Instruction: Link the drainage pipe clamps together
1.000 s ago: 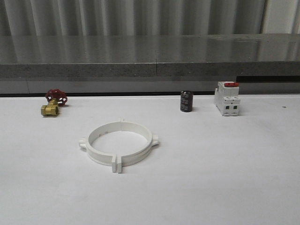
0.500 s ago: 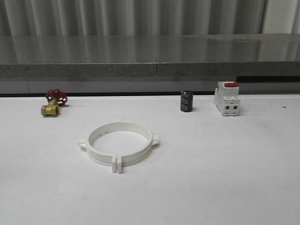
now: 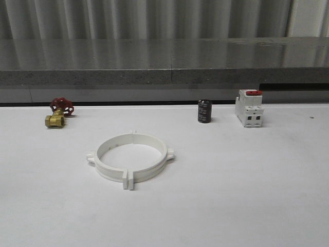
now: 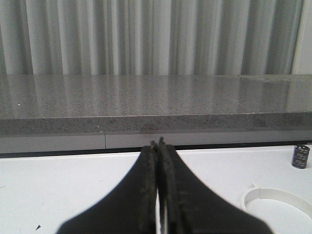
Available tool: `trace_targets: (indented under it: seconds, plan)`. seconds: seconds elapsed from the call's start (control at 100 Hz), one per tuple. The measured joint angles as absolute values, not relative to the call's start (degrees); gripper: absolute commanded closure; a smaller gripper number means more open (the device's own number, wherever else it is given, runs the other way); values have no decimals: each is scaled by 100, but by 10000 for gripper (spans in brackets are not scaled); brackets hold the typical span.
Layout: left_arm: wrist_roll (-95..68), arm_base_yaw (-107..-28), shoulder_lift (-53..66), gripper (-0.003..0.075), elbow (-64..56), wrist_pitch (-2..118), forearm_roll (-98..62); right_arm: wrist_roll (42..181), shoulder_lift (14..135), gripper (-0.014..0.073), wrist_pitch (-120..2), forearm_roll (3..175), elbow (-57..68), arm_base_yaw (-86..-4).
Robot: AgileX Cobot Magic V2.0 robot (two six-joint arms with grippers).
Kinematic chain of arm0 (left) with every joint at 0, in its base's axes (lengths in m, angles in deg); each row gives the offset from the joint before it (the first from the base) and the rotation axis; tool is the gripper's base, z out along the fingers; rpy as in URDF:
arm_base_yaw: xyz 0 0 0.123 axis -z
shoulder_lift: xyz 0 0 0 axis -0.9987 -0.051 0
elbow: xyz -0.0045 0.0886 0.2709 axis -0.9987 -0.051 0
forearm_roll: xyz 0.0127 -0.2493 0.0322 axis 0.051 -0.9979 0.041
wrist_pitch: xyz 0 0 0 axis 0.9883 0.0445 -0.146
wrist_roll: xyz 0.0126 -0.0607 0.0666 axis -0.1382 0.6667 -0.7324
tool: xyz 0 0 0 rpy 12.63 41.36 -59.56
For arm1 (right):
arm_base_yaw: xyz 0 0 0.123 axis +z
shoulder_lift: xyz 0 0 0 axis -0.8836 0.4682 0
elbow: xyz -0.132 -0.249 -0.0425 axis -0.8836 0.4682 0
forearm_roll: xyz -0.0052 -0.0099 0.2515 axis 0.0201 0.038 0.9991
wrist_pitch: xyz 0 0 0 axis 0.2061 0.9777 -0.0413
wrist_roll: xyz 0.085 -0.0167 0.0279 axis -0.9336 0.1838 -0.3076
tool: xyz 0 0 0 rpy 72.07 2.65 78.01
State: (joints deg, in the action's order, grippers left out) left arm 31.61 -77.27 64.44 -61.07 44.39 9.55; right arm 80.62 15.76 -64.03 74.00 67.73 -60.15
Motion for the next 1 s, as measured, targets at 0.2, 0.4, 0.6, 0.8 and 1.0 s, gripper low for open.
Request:
trace_targets:
  seconds: [0.2,0.4,0.6,0.8,1.0]
  plan:
    - [3161,-7727,6444,740,-6107,4439,955,8062,1576,662,-6403,7400,6773,-6015]
    - [3161,-7831,6444,740,-6107,4439,955,8062,1576,662,-6403,7400,6773,-6015]
    - [3161,-8222,6444,740,-6107,4439,955,8062,1576,662,-6403,7400,6773,-6015]
    - [3161,-8255,6444,740,-6107,4439,955,8062,1576,662,-6403,7400,6773,-6015]
    - [3161,-8261,6444,740,-6107,4439,955,8062,1576,662,-6403,7400,6773,-6015]
